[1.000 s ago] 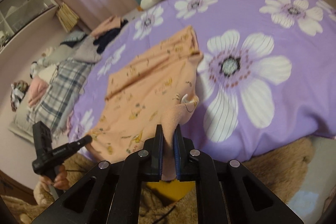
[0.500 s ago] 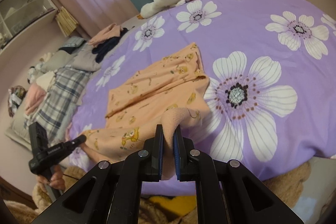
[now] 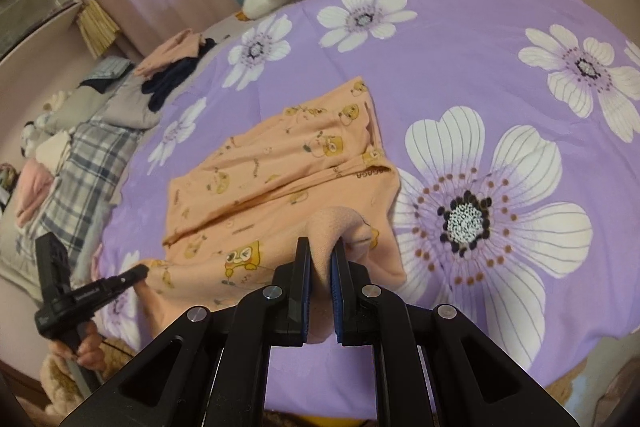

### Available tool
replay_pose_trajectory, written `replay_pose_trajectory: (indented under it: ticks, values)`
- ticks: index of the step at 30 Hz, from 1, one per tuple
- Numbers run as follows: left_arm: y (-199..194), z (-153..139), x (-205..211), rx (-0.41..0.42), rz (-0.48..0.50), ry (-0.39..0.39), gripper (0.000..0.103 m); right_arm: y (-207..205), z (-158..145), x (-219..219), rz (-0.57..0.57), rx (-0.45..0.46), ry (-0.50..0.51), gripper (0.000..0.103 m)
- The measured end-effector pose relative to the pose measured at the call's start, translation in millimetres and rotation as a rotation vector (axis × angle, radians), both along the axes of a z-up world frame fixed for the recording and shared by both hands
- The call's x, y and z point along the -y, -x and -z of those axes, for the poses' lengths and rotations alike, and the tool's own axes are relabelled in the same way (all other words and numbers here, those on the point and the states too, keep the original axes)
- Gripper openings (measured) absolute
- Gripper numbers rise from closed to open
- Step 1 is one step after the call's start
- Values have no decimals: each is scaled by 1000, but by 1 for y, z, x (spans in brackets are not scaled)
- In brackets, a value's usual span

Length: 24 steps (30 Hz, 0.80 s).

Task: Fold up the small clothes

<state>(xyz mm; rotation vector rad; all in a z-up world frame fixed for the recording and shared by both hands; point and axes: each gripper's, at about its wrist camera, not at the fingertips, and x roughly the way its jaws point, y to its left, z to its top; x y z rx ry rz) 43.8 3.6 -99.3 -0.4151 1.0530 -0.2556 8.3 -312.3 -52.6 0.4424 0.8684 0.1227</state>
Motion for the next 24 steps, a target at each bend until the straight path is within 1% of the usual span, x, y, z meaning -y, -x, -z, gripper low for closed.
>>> replay_pose_trajectory:
  ticks: [5, 7, 10, 13, 15, 16, 17, 19, 21, 24]
  values:
    - [-12, 11, -3, -51, 5, 11, 8, -17, 12, -2, 7, -49, 19, 11]
    - [-18, 18, -3, -69, 1, 16, 10, -22, 17, -2, 7, -67, 27, 11]
    - [-23, 31, -4, -132, -22, 4, 9, -31, 27, -1, 12, -98, 35, 11]
    - [-18, 27, -10, -136, -43, 32, 9, -34, 33, -4, 12, -122, 64, 11]
    - [-13, 20, -14, -132, -51, 23, 15, -35, 36, -4, 2, -128, 72, 11]
    - [-11, 17, -15, -128, -55, 17, 23, -35, 37, -3, 2, -133, 72, 11]
    - [-9, 13, -16, -124, -60, 7, 35, -36, 39, -2, 3, -138, 67, 11]
    - [-2, 7, -20, -108, -70, -22, 46, -37, 40, 0, 7, -144, 59, 11]
    - [5, 5, -22, -101, -75, -25, 46, -38, 41, 0, 9, -146, 58, 11]
    - [15, 11, -20, -137, -50, 15, 46, -37, 42, -1, 7, -140, 65, 11]
